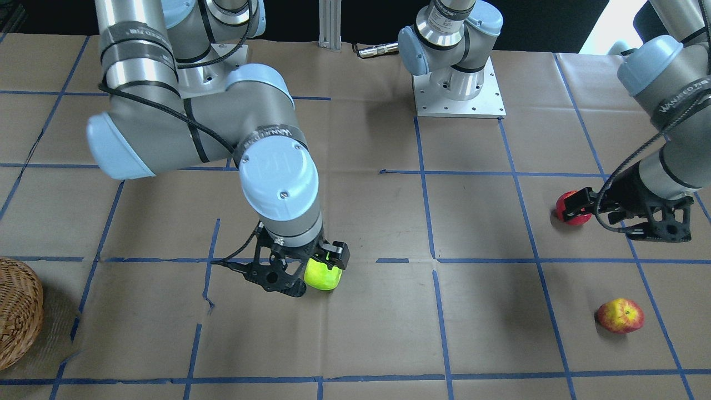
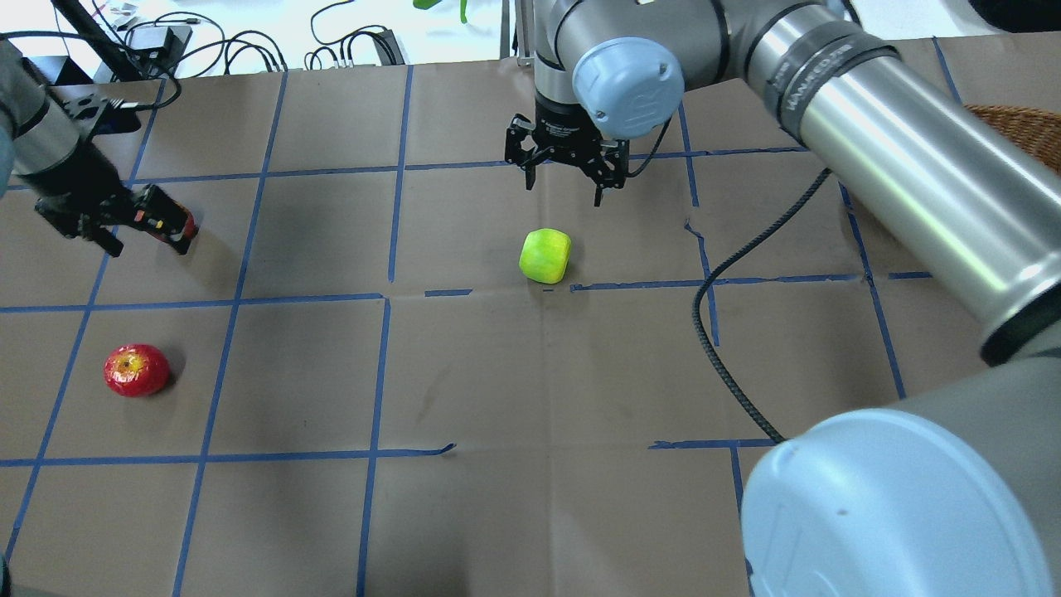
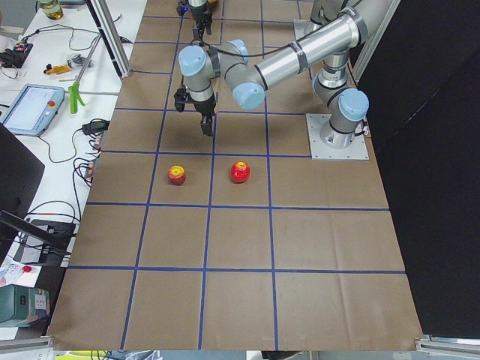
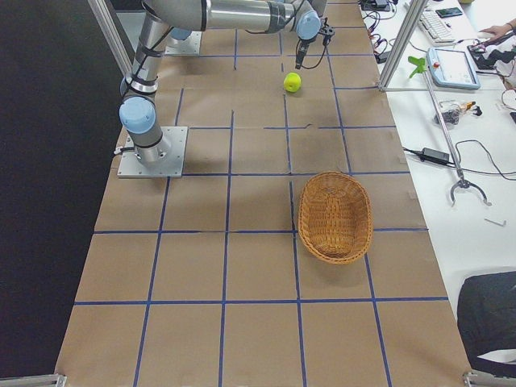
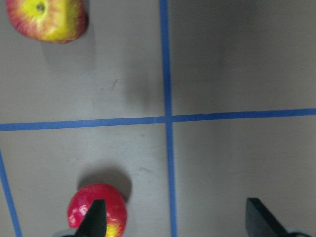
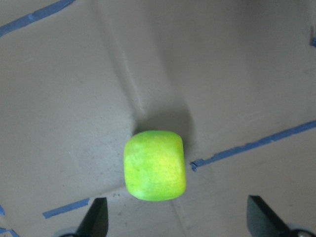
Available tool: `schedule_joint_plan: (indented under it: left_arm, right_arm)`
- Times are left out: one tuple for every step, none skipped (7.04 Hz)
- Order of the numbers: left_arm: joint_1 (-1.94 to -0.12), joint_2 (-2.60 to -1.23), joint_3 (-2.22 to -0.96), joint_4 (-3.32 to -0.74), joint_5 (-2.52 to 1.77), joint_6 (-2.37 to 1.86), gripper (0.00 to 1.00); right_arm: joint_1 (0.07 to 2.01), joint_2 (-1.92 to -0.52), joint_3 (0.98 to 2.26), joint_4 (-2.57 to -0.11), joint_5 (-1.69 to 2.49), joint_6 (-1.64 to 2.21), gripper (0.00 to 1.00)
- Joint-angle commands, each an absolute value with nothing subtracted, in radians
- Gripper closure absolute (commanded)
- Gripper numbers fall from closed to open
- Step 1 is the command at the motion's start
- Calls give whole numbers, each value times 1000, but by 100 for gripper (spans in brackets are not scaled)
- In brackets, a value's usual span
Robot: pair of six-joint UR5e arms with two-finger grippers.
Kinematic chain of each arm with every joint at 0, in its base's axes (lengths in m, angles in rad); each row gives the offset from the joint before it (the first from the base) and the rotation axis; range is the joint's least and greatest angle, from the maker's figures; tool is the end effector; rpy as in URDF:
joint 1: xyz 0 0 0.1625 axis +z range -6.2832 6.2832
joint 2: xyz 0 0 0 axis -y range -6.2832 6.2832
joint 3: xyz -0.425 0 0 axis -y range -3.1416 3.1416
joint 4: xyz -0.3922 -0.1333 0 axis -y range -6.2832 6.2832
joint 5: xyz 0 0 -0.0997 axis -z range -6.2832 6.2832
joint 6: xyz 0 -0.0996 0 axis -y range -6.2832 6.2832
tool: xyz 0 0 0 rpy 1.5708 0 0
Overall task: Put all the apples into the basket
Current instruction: 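Grasp green apple with right gripper while left gripper grasps a red apple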
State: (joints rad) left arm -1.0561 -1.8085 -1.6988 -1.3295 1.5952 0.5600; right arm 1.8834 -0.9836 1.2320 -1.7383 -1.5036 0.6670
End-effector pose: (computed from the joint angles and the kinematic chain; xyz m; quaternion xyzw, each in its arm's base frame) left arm 0.1583 -0.5457 0.3241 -0.0234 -0.9977 -0.0596 0.0214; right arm 0.3506 -0.6297 0.3128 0.1774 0.9827 0.0515 0.0106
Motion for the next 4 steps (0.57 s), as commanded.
schedule_joint_plan:
  left_arm:
    - [-899,-1815,-1823,-1224,1605,750,2]
    - [-894,-1806,-1872,-1192,1639,747,2]
    - [-893,-1802,-1946,-1093,1658,744,2]
    - [-893,-1795,-1995,-1044,1658,736,2]
  right_arm:
    - [1927,-917,1245,-1798,-1511,716,1]
    - [1927,-914,1288,-1849,-1516,715,1]
    - [1927,-916,1336,-1915,-1517,712,1]
    - [1927,-914,1373,-1958,-1537,709,1]
